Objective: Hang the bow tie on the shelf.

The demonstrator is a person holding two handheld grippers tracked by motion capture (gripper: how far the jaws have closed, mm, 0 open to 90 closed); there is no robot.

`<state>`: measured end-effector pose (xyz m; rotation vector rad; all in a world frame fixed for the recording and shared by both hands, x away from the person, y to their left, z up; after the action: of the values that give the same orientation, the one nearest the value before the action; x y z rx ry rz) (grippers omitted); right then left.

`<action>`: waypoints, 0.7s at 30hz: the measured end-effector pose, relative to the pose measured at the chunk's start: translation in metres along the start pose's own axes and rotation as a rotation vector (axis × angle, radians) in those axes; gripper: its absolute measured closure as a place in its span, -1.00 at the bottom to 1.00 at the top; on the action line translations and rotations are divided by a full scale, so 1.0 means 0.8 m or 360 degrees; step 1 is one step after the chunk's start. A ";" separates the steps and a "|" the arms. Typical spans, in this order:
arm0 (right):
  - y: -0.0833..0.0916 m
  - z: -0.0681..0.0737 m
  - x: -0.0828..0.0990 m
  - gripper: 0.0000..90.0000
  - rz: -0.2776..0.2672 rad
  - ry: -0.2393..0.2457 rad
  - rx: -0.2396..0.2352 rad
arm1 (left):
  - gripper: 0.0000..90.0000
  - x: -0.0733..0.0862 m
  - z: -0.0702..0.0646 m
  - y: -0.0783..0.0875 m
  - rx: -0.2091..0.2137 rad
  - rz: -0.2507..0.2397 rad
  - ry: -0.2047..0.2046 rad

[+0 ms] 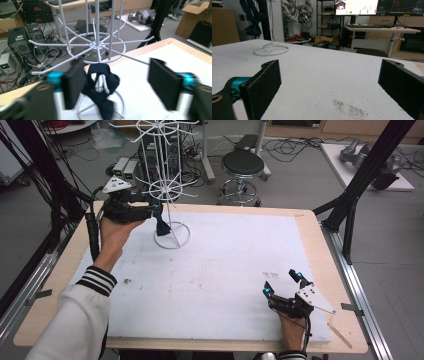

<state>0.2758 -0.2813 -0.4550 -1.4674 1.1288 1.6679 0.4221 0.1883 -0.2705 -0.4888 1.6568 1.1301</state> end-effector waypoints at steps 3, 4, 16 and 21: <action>0.000 0.000 0.000 -0.92 -0.0004 -0.0001 -0.0001 | -0.59 0.000 0.003 0.007 0.0046 -0.0035 -0.0010; 0.000 0.000 0.000 -0.92 -0.0003 -0.0005 -0.0001 | -0.62 0.000 0.005 0.010 0.0056 -0.0046 -0.0016; 0.000 0.000 0.000 -0.92 -0.0012 0.0001 -0.0004 | -0.68 0.042 0.028 0.057 0.0147 -0.0223 -0.0031; 0.000 0.000 0.000 -0.92 -0.0011 0.0017 0.0004 | -0.68 0.084 0.035 0.084 0.0152 -0.0275 -0.0063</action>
<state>0.2753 -0.2811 -0.4551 -1.4789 1.1300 1.6547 0.3594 0.2577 -0.3022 -0.5343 1.5936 0.9241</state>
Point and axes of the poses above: each handheld gripper's, and its own axes: y roughly backward along the jaws, x roughly out of its underside, z roughly to its left, the point moved 2 cm from there along -y, roughly forward along the jaws, and after that the axes turned 8 degrees about z, right-handed, at the moved point
